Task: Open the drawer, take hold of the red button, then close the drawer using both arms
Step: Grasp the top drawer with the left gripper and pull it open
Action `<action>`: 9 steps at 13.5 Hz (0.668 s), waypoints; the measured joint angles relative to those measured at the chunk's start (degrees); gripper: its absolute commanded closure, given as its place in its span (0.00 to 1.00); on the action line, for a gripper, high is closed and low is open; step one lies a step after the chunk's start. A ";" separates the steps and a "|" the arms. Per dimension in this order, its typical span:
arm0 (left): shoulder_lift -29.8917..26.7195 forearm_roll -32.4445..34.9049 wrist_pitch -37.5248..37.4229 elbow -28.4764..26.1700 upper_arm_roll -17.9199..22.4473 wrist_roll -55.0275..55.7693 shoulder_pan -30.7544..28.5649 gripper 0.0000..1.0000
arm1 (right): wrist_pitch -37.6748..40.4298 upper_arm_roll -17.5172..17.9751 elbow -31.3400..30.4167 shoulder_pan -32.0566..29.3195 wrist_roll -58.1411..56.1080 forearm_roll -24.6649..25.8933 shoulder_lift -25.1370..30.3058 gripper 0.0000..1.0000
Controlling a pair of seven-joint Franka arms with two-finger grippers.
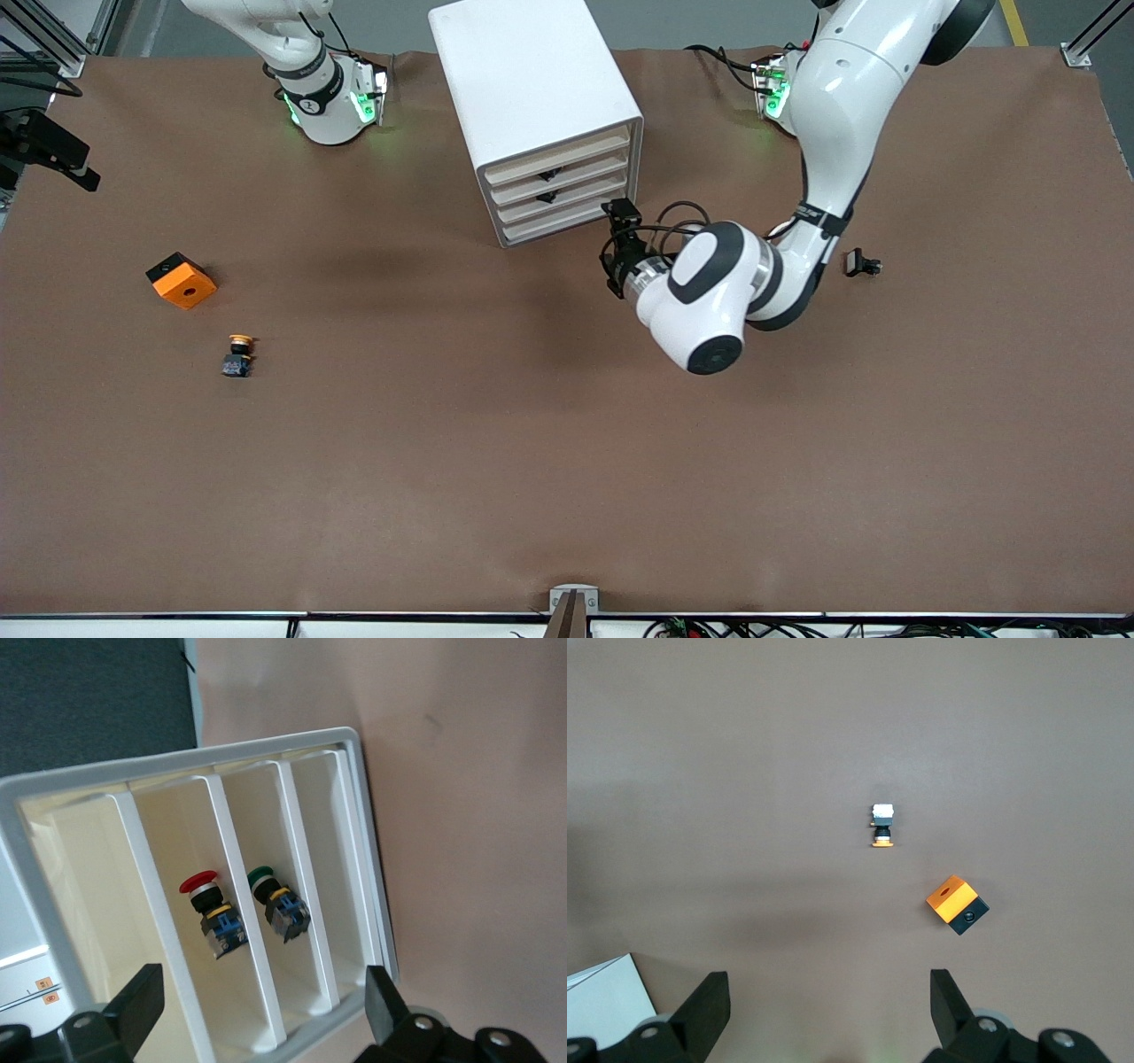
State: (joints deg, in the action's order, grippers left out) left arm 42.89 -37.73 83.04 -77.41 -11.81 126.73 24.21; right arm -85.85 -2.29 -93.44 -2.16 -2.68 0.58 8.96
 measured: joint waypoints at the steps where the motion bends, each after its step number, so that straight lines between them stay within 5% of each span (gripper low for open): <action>1: 0.57 -0.07 0.03 0.00 -0.01 0.44 0.80 0.00 | -0.01 0.00 0.00 0.00 -0.04 0.18 0.00 0.00; 7: 4.99 -2.08 -0.15 -0.14 -0.07 0.49 2.01 0.00 | -0.24 0.00 -0.01 0.00 -0.18 0.39 0.00 0.00; 9: 6.07 -3.77 -0.66 -0.14 -0.13 0.43 2.88 0.13 | 1.23 0.00 -0.06 0.00 -0.19 0.40 0.00 0.00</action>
State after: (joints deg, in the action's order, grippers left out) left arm 48.96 -41.50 82.38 -77.56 -11.93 127.16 27.09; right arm -84.62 -2.29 -93.50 -2.16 -2.86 0.98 8.96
